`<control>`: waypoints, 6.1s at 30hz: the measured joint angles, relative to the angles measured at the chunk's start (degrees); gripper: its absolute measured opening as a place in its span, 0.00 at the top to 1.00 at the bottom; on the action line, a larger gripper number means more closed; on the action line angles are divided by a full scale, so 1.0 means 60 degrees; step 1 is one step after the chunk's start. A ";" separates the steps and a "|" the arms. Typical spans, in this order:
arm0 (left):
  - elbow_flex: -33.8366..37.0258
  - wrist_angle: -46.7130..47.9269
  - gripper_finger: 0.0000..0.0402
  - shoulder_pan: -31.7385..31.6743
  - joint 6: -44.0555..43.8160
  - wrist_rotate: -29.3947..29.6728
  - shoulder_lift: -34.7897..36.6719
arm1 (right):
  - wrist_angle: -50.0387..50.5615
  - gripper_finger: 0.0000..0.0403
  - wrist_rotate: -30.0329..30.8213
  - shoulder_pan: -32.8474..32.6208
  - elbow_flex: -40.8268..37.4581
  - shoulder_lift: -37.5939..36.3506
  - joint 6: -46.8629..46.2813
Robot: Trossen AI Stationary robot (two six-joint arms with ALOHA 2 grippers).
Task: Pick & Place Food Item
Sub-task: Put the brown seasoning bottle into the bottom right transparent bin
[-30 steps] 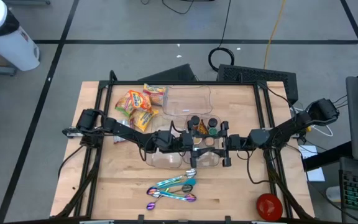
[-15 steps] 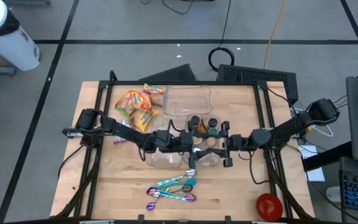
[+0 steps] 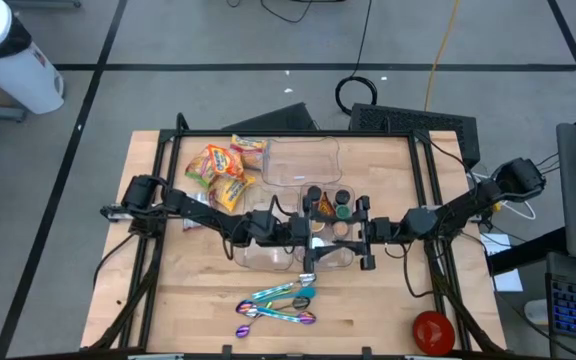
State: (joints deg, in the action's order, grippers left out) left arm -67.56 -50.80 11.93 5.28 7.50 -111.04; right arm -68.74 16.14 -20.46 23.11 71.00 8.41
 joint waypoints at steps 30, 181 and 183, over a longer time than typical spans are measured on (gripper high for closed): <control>-0.1527 0.3340 0.33 0.0210 -0.0411 0.0796 0.0014 | 0.0100 0.56 0.0038 -0.0176 0.0087 -0.0007 0.0435; -0.0650 0.6447 0.27 0.0335 -0.1535 0.0755 0.2478 | 1.8117 0.60 -0.0964 0.0422 0.7201 0.0598 -0.3491; -0.0650 0.6426 0.29 0.0397 -0.1459 0.0759 0.2484 | 1.7827 0.60 -0.0991 0.0462 0.6757 0.0601 -0.3587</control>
State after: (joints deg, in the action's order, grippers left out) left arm -71.46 -12.24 14.31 -3.47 12.05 -96.14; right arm 38.22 10.20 -17.69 63.66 74.61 -13.12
